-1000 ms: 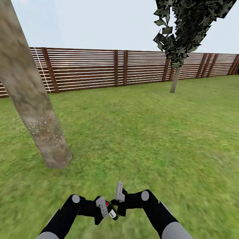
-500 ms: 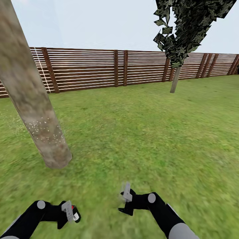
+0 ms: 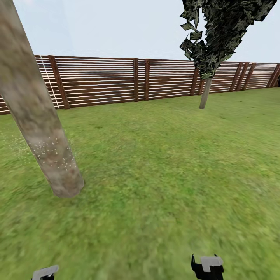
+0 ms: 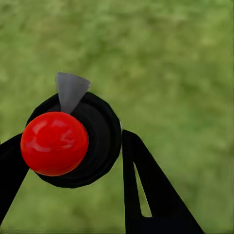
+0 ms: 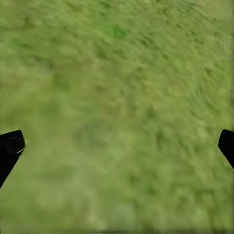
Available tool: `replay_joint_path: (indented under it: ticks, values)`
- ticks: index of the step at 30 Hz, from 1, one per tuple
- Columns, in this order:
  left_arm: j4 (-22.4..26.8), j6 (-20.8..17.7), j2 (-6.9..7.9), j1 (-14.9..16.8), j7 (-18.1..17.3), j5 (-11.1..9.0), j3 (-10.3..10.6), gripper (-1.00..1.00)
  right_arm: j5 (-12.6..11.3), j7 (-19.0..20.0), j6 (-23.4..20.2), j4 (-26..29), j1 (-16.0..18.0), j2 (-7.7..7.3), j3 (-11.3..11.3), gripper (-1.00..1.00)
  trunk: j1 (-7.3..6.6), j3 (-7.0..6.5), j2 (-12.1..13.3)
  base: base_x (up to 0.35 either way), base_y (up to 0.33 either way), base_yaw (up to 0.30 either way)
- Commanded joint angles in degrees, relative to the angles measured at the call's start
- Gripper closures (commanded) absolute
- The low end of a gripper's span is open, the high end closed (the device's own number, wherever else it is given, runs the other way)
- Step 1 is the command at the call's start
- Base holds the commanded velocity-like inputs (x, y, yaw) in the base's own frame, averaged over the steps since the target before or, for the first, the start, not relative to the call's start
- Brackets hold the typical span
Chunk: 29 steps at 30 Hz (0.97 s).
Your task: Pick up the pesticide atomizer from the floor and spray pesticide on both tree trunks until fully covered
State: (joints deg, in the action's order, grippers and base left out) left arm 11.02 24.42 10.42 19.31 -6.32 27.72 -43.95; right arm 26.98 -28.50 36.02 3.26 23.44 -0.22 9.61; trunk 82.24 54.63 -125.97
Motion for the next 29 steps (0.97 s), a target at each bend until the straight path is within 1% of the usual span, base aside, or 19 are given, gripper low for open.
replay_joint_path:
  ticks: [1, 3, 4, 11, 18, 29]
  values:
    - [-0.11, 0.17, -0.03, 0.04, -0.37, -0.49, -0.99, 1.0, 0.57, -0.23, 0.17, -0.09, 0.03, 0.07, 0.42, -1.0, -0.01, 0.05, -0.02, 0.0, 0.0, 0.0]
    - [-0.15, 0.25, -0.05, 0.03, -0.36, -1.44, -1.48, 1.0, 0.43, -0.23, 0.2, -0.02, 0.03, -0.01, 0.46, -1.0, -0.01, 0.05, -0.02, 0.0, 0.0, 0.0]
    - [-0.13, 0.27, -0.05, 0.03, -0.36, -1.54, -1.58, 1.0, 0.41, -0.24, 0.19, -0.02, 0.02, 0.03, 0.43, -1.0, -0.01, 0.05, -0.02, 0.0, 0.0, 0.0]
    - [-0.21, 0.28, -0.09, -0.02, -0.28, -1.92, -1.69, 1.0, 0.62, -0.16, 0.12, -1.02, 0.02, 0.45, 0.33, -1.0, -0.01, 0.05, -0.02, 0.0, 0.0, 0.0]
    - [-0.21, 0.28, -0.05, -0.06, -0.27, -1.97, -1.75, 1.0, 0.62, -0.15, -0.16, -1.76, -0.75, 0.43, 0.33, -1.0, -0.01, 0.05, -0.02, 0.0, 0.0, 0.0]
    - [-0.15, 0.37, -0.1, -0.06, -0.36, -2.13, -1.64, 1.0, 0.62, -0.15, -0.16, -1.77, -0.94, 0.4, 0.32, -1.0, -0.01, 0.05, -0.02, 0.0, 0.0, 0.0]
